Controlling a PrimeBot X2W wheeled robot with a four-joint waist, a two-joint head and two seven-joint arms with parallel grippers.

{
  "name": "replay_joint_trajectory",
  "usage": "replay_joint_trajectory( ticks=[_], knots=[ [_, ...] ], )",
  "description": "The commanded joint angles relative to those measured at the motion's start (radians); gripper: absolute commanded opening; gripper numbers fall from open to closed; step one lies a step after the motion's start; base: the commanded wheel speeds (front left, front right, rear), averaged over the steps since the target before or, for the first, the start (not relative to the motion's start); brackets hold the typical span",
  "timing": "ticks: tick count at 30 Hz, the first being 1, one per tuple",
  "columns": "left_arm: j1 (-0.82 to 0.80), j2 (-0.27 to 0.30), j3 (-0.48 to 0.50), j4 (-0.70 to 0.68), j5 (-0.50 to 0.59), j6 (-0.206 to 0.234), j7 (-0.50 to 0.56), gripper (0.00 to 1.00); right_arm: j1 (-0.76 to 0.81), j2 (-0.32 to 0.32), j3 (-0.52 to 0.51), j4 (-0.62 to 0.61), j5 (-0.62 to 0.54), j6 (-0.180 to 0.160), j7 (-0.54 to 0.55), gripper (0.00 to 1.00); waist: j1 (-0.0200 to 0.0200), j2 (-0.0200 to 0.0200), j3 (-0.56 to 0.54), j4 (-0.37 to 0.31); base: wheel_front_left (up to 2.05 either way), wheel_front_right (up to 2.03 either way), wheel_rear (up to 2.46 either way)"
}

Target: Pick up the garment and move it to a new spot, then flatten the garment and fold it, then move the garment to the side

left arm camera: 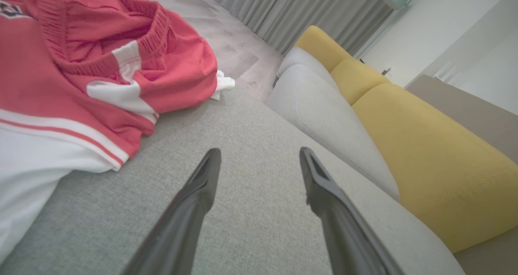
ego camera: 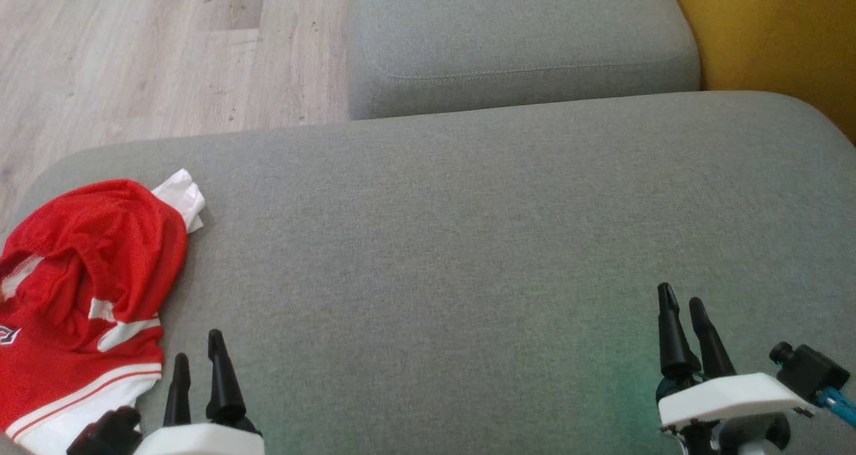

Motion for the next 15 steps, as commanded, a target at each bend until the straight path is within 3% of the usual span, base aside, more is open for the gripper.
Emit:
replay_joint_trajectory(
  ticks=[1, 15],
  knots=[
    [-0.025, 0.006, 0.008, -0.04, 0.04, 0.006, -0.018, 1.0, -0.019, -0.007, 0.023, -0.046, -0.04, 0.0, -0.019, 1.0, 0.0, 0.0, -0.001, -0.001, 0.0, 0.0, 0.0],
    [-0.015, 0.006, -0.028, -0.058, 0.234, 0.015, -0.059, 1.0, -0.01, -0.008, 0.037, -0.074, -0.244, -0.001, -0.06, 1.0, 0.0, 0.0, -0.008, 0.007, 0.0, 0.0, 0.0]
  ],
)
